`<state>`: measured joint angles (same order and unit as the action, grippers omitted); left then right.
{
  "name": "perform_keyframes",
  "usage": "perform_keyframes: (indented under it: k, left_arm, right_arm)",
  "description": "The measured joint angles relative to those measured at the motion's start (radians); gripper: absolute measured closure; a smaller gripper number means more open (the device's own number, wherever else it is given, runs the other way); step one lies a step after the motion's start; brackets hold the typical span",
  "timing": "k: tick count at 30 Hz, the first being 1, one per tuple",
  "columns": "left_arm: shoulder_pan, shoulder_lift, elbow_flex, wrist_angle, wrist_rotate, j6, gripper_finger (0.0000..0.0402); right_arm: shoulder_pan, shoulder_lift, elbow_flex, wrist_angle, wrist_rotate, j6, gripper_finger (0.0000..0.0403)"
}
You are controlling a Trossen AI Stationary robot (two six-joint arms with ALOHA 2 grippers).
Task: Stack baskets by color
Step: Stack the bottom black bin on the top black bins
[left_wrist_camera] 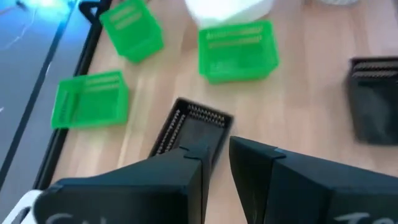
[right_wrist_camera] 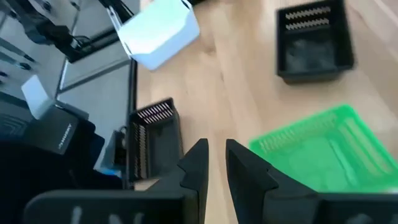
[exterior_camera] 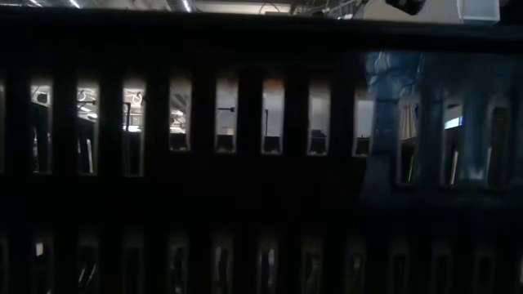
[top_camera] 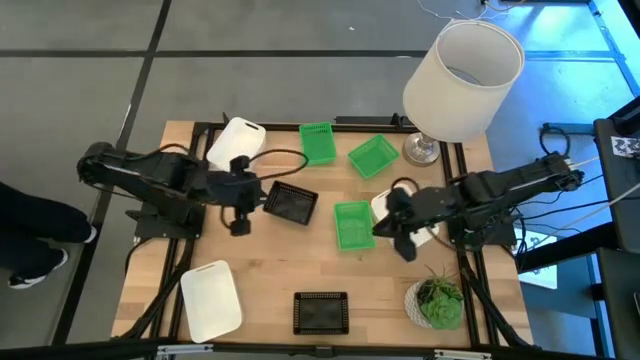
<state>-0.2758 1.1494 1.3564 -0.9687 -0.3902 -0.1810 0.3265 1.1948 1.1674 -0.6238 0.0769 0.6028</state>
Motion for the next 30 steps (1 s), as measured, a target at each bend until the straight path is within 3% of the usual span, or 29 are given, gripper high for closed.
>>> perform_keyframes:
  k: [11,16,22,30]
  left_arm:
    - [-0.130,-0.099,0.001,-0.039,-0.012,-0.023,0.0351]
    - [-0.160,-0.138,0.001,-0.047,-0.013,-0.028,0.0351]
    - [-0.180,-0.165,0.001,-0.045,-0.078,-0.030,0.0351]
    - [-0.201,-0.205,0.001,-0.044,-0.127,-0.106,0.0351]
  right_arm:
    - [0.006,0.196,0.001,0.276,-0.079,0.046,0.0347]
    - [0.006,0.250,0.001,0.245,-0.079,0.117,0.0354]
    - [0.006,0.263,0.001,0.219,-0.083,0.100,0.0398]
    - [0.005,0.257,0.001,0.202,-0.150,0.099,0.0382]
